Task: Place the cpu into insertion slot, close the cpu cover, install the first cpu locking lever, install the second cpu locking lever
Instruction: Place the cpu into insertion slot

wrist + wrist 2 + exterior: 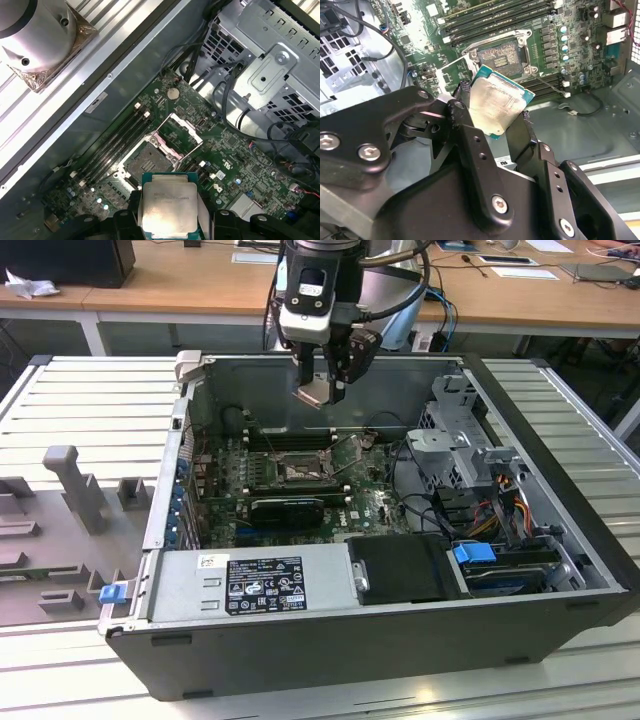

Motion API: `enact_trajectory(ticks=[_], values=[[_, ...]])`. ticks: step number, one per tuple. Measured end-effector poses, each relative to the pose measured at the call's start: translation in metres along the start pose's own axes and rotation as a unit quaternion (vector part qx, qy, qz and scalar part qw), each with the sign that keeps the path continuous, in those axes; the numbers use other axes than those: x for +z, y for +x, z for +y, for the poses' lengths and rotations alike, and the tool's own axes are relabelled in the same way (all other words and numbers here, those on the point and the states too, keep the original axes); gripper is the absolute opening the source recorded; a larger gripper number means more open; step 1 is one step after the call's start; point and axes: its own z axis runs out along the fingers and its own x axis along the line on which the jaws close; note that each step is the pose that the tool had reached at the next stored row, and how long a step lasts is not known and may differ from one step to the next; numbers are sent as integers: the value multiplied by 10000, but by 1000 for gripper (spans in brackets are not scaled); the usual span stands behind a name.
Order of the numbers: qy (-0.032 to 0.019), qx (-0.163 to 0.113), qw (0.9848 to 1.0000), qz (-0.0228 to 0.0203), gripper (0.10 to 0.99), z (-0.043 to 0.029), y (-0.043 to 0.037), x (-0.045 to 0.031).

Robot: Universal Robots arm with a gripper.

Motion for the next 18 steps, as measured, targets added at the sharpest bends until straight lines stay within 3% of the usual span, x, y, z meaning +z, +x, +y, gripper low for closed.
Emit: enact_trajectory(ticks=[10,18], values=[[-5,276,9996,-25,529,0,0,2],[-13,659,9978,-59,529,0,0,3]])
